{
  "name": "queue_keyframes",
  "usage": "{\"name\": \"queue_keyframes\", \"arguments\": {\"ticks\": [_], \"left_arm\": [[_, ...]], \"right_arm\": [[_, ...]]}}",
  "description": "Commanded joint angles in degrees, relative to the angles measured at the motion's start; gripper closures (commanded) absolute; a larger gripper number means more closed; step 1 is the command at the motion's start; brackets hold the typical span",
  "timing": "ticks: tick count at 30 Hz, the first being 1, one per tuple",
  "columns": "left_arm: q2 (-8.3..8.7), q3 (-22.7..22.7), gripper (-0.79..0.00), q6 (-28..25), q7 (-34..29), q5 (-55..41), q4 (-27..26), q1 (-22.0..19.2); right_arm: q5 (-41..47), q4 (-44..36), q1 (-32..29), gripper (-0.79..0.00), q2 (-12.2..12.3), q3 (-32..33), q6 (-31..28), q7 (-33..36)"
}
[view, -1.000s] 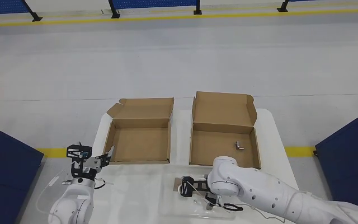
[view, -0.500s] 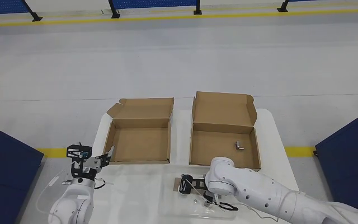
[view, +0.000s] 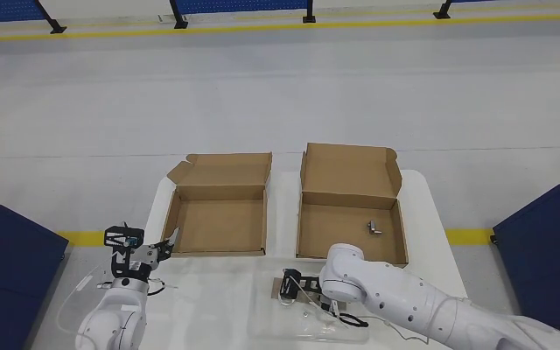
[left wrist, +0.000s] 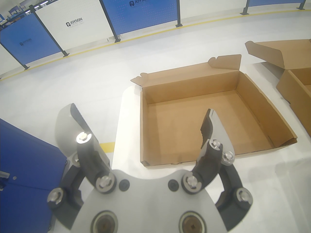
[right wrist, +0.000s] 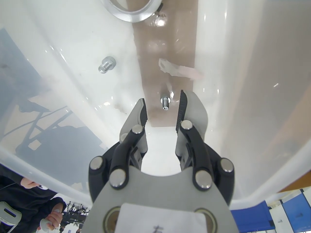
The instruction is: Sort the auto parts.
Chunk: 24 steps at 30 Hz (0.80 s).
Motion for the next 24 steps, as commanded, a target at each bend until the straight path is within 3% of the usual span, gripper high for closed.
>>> {"name": "queue_keyframes", "arguments": {"ticks": [1, 6, 7, 8, 14, 21, 24], "left_arm": [[0.00, 0.00, -0.785, 0.00, 0.00, 0.00, 0.00, 0.00], [0.00, 0.00, -0.785, 0.00, 0.00, 0.00, 0.00, 0.00], [0.00, 0.00, -0.785, 0.00, 0.00, 0.00, 0.00, 0.00], [0.00, 0.00, -0.785, 0.00, 0.00, 0.00, 0.00, 0.00], [0.00, 0.00, -0.785, 0.00, 0.00, 0.00, 0.00, 0.00], [0.00, 0.00, -0.785, 0.00, 0.00, 0.00, 0.00, 0.00], [0.00, 0.00, -0.785, 0.00, 0.00, 0.00, 0.00, 0.00]], "right_arm": [[-0.08, 0.30, -0.09, -0.271, -0.15, 0.09, -0.07, 0.25], [-0.21, 0.73, -0.29, -0.185, -0.52, 0.43, 0.06, 0.86], [-0.18, 0.82, -0.34, -0.129, -0.59, 0.51, 0.20, 1.08], [0.03, 0.95, -0.43, 0.000, -0.66, 0.68, 0.41, 1.08], [0.26, -0.41, -0.53, 0.000, -0.54, 2.05, 0.50, 2.60], [1.50, -8.99, -2.21, 0.000, 1.70, 6.73, 0.21, 5.74], [1.50, -8.99, -2.21, 0.000, 1.70, 6.73, 0.21, 5.74]]}}
